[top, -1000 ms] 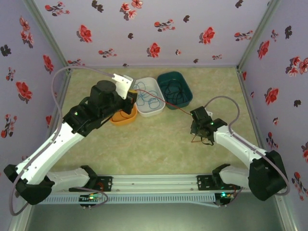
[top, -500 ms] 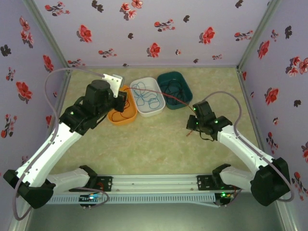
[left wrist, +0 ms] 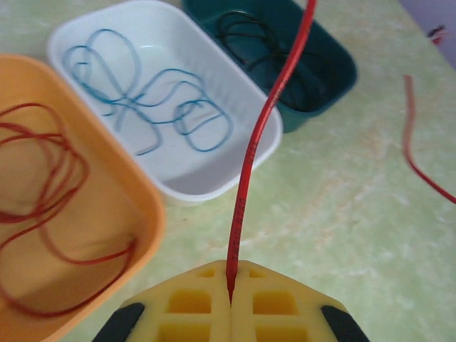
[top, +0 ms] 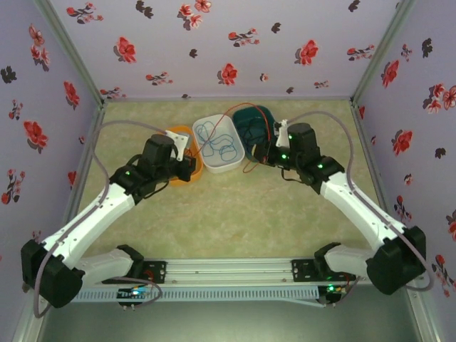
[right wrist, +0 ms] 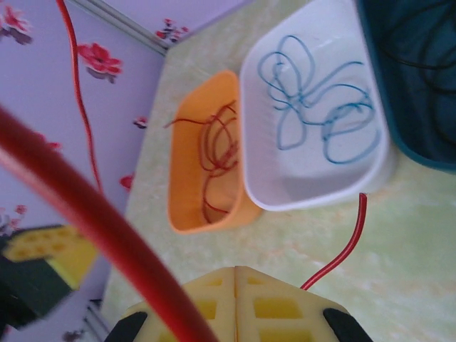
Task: Untangle the cables
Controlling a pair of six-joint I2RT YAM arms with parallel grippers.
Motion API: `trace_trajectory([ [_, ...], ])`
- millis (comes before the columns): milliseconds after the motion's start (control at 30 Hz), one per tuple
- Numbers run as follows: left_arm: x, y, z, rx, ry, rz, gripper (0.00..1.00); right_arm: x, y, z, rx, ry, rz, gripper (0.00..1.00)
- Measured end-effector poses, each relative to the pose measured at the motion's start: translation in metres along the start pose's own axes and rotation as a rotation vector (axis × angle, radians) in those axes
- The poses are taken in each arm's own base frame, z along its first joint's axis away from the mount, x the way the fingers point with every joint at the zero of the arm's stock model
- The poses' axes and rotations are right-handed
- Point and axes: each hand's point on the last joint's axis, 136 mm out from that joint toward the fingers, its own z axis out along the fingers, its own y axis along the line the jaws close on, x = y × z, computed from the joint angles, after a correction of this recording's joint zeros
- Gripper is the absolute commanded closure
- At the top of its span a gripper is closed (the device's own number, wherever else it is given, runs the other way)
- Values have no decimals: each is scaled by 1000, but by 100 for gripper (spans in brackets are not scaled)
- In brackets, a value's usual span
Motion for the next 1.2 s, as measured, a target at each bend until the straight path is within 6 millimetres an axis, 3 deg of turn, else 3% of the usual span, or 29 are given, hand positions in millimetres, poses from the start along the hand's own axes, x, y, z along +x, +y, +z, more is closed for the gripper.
trace_trajectory([
  [167, 1, -36, 12, 138, -35, 51, 100, -8, 14, 30, -68, 11, 57, 100],
  [267, 1, -59, 15, 209, -63, 107, 93, -5, 26, 47, -97, 40, 63, 100],
  [400, -2, -74, 18, 245, -98, 173, 90, -3, 36, 64, -136, 63, 78, 100],
  [700, 0, -67, 29, 175, -113, 337, 73, -2, 51, 72, -199, 80, 121, 100],
  [833, 3, -66, 33, 155, -110, 396, 71, -1, 59, 74, -228, 88, 127, 100],
  [967, 3, -53, 40, 79, -103, 407, 71, 2, 64, 80, -243, 108, 136, 100],
  [1033, 2, -45, 43, 29, -99, 405, 73, 5, 66, 83, -252, 119, 136, 100],
  [1133, 2, -34, 45, -33, -95, 405, 96, 8, 70, 86, -266, 135, 144, 100],
  [1200, 1, -28, 45, -69, -97, 411, 100, 9, 72, 87, -275, 140, 145, 99],
])
